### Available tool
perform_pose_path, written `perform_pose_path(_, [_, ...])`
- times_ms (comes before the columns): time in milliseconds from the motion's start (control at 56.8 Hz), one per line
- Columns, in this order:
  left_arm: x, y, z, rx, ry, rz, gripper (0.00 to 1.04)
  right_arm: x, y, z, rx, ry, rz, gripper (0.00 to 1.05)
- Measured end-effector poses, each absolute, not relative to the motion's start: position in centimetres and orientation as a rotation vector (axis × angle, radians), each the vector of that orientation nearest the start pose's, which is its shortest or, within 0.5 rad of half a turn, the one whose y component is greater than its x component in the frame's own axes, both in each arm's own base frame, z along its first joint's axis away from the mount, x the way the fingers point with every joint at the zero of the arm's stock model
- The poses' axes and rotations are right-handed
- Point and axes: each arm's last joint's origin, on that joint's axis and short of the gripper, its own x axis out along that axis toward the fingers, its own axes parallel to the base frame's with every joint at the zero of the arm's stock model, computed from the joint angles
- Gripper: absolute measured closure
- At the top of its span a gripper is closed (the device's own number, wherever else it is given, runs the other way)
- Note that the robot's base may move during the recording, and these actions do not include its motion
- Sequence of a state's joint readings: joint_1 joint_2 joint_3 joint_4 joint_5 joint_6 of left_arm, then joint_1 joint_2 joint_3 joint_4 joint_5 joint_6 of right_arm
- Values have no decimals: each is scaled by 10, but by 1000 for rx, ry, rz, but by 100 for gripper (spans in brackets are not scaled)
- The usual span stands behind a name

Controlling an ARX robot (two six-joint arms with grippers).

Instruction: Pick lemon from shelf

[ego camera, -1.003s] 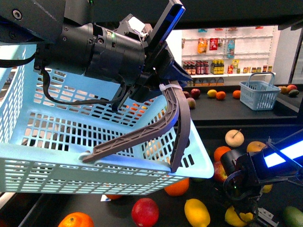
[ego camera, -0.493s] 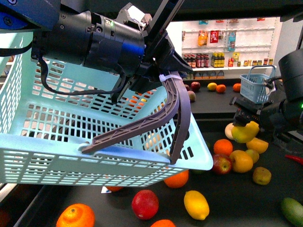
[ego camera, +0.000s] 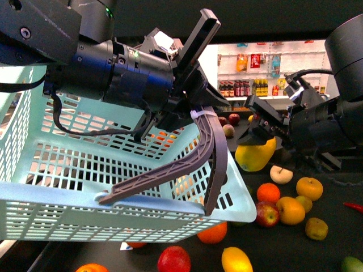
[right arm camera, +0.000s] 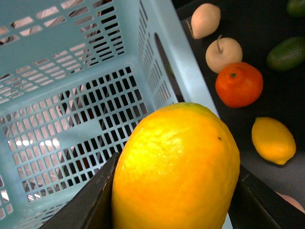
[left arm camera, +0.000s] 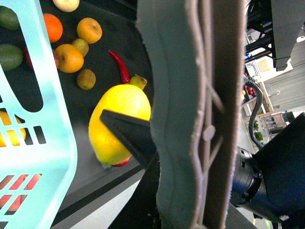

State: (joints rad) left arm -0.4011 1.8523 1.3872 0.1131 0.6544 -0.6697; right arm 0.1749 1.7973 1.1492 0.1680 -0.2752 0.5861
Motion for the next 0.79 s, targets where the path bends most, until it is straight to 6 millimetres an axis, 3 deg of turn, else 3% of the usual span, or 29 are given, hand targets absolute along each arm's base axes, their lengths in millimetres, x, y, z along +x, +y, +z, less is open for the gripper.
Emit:
perform_pose_path(422, [384, -182, 270, -645, 702, -883, 96, 386, 115, 194, 569, 660, 304, 48])
perform_pose_path(598, [384, -182, 270, -646, 703, -883, 96, 388, 117, 195, 580, 630, 319, 14])
perform_pose_path(721, [384, -182, 270, -648, 702, -885, 96, 391, 109, 199, 602, 602, 327, 1])
perform_pose_path(792, [384, -182, 272, -645, 698, -894, 96, 394, 98, 200, 621, 583, 330, 2])
